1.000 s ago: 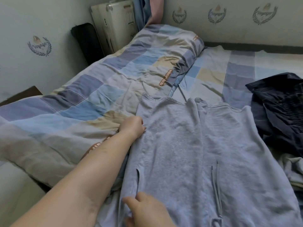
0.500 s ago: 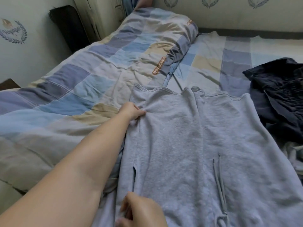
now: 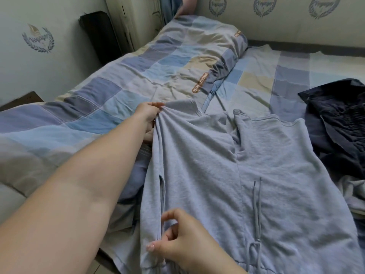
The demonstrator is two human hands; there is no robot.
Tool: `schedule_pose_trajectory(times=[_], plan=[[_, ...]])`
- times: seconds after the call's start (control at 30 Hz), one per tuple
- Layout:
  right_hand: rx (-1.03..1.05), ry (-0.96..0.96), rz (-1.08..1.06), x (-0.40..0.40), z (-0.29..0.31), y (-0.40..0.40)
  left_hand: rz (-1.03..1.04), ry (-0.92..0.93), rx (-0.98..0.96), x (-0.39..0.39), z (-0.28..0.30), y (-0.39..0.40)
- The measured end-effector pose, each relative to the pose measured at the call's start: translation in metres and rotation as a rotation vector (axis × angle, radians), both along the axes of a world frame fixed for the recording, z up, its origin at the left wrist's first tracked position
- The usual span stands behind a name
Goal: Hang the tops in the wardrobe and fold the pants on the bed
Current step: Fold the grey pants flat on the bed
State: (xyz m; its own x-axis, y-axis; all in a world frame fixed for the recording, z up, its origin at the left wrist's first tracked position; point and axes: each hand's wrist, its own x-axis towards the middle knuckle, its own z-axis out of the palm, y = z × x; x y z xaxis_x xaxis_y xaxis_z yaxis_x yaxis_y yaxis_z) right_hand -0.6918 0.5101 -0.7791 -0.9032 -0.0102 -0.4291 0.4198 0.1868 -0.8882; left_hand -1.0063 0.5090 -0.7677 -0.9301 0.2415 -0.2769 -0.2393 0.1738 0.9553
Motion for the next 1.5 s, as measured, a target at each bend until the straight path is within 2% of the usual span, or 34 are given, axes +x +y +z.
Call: schedule_pose_trajectory(times=[0.1,0.23,0.37,0.5,0.7,0.93,1.1,1.23,1.37,1.5], plan=[[0.315,0.064,0.099,0.001,0.005,-0.002,-0.027,0.008,-0.059,-0.001,0.010,0.002],[0.439,0.179,0.066,0.003,0.011,-0.024,0.037,0.065,-0.093,-0.005,0.015,0.001],[0.398,0.120,0.015,-0.001,0.010,-0.038,0.089,0.109,-0.126,-0.011,0.014,-0.007],[0.346,0.095,-0.020,-0.001,0.010,-0.036,0.078,0.076,-0.122,-0.015,0.009,-0.018],[0.159,0.090,-0.040,-0.002,0.008,-0.035,0.067,0.056,-0.125,-0.015,0.005,-0.019],[0.127,0.259,-0.160,-0.001,0.013,-0.028,0.057,0.100,-0.162,-0.009,0.016,-0.003],[0.173,0.378,-0.161,0.010,0.017,-0.014,0.070,0.119,-0.176,-0.001,0.024,0.004],[0.193,0.414,-0.141,0.020,0.023,0.008,0.065,0.135,-0.156,0.009,0.037,0.025],[0.273,0.400,-0.220,0.040,0.028,0.048,0.028,0.168,-0.111,0.035,0.057,0.073],[0.292,0.347,-0.335,0.074,0.031,0.100,-0.120,0.223,-0.042,0.075,0.060,0.138]])
